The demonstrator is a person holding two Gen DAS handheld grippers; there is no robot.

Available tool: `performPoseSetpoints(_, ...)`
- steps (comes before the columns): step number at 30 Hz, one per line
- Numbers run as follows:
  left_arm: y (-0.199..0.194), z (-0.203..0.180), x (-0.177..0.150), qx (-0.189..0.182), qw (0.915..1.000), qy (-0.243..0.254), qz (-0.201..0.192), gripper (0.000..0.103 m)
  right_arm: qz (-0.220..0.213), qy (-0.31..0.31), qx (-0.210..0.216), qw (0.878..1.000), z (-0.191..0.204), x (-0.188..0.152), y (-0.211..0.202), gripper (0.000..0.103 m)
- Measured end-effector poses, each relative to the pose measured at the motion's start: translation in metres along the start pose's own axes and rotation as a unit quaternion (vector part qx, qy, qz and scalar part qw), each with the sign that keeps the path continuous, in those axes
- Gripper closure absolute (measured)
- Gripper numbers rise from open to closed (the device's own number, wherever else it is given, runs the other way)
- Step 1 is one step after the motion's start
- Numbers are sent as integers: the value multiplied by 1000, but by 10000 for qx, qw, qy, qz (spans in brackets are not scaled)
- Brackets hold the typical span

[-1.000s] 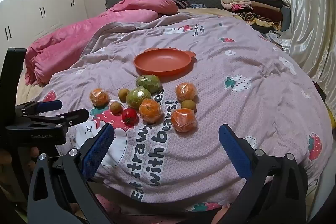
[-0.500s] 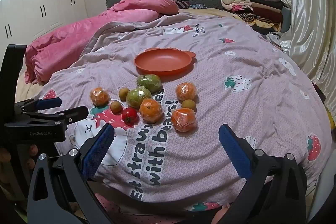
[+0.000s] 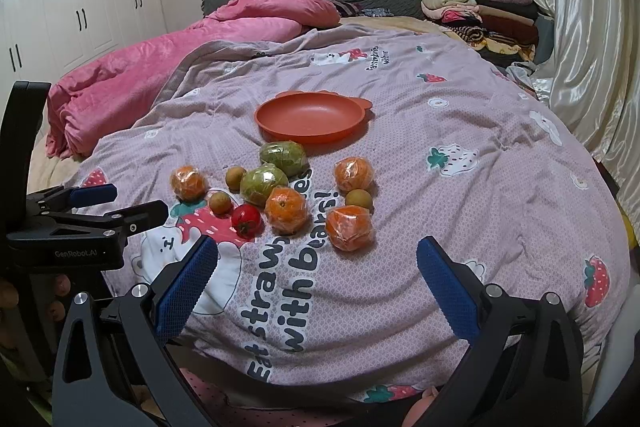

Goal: Organize fruits

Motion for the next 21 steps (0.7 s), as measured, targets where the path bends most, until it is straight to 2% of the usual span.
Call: performPoseSetpoints(21, -3, -2, 3, -72, 10000, 4, -49, 9, -5, -21, -19, 10000, 0, -1, 0, 4)
Point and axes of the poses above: each gripper's, at about its wrist camera, not at the fingertips, and y roughly the way its jaws point, z to its left, x to its top, the point moved 5 cm from there along y, roughly the way its jaws point, and after that the axes turned 3 degrees about -y, right-handed, at the moved point
